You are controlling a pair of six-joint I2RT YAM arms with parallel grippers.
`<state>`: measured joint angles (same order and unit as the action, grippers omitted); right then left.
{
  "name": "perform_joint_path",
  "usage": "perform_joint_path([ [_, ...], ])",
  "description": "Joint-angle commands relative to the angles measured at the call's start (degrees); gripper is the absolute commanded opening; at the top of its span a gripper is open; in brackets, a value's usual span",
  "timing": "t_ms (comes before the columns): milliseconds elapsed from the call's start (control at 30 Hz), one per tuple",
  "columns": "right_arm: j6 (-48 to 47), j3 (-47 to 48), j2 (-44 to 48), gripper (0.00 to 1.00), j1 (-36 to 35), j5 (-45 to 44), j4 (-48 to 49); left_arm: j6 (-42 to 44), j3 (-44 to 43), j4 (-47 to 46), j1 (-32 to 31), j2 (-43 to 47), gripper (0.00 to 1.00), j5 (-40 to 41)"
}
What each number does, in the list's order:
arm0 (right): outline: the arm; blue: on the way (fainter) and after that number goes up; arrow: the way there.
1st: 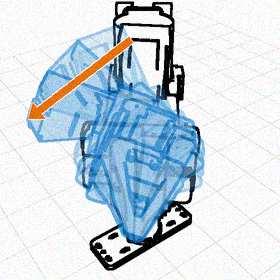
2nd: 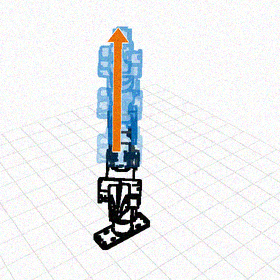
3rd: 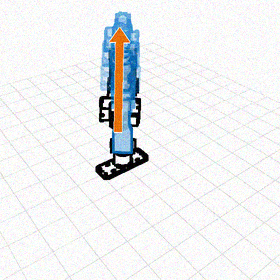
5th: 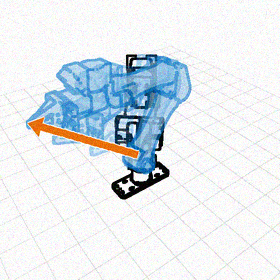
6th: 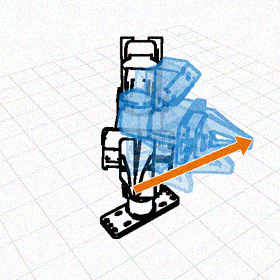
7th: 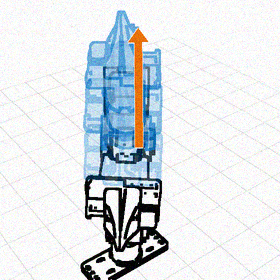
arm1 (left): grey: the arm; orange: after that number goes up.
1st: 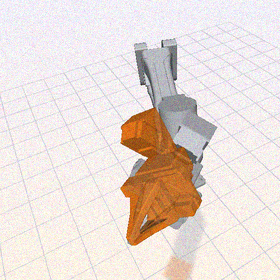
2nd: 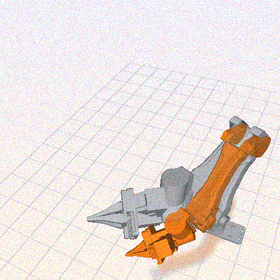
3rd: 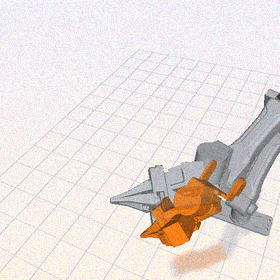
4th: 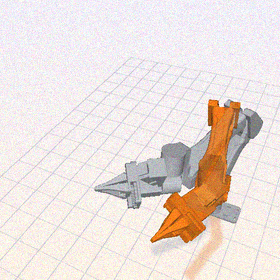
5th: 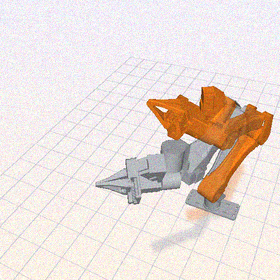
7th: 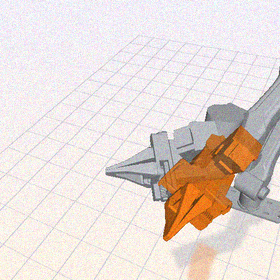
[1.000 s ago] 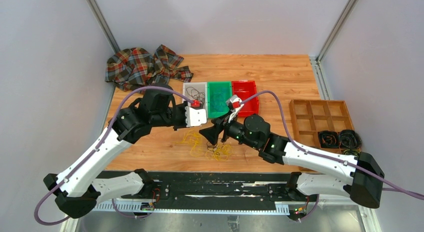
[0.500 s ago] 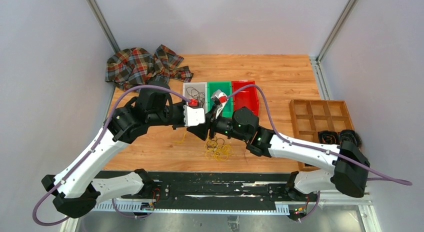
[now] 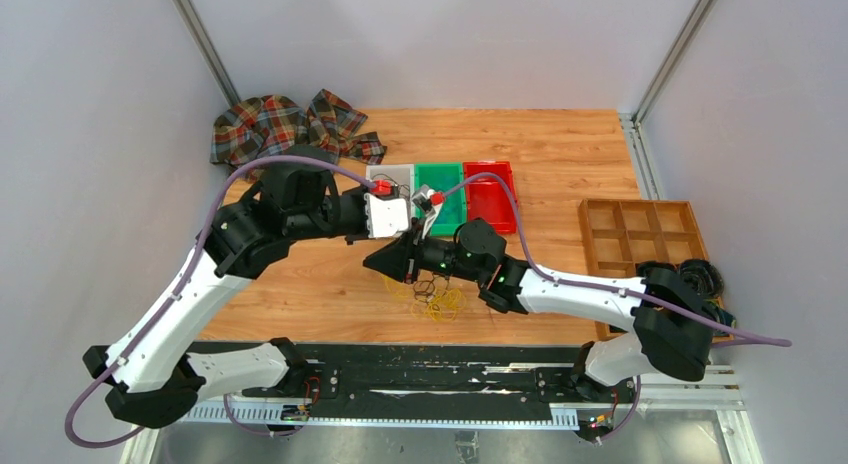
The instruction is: Untangle the cables
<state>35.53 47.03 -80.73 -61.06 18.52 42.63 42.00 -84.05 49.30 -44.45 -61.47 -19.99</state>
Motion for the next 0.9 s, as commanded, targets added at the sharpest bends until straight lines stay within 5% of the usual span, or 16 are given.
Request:
perform_joint_path([
  [0,2.50,-2.40,-0.20,0.11,0.59,0.15,4.25,0.33,-4.46,-1.04,-0.47,-0.46,0.00,1.53],
  [867,-2.93,-12.80,-3.11,0.11,0.59,-9.30,-0.30,9.38,-29.10,-2.23,-0.47,-6.85,0.01,13.35],
])
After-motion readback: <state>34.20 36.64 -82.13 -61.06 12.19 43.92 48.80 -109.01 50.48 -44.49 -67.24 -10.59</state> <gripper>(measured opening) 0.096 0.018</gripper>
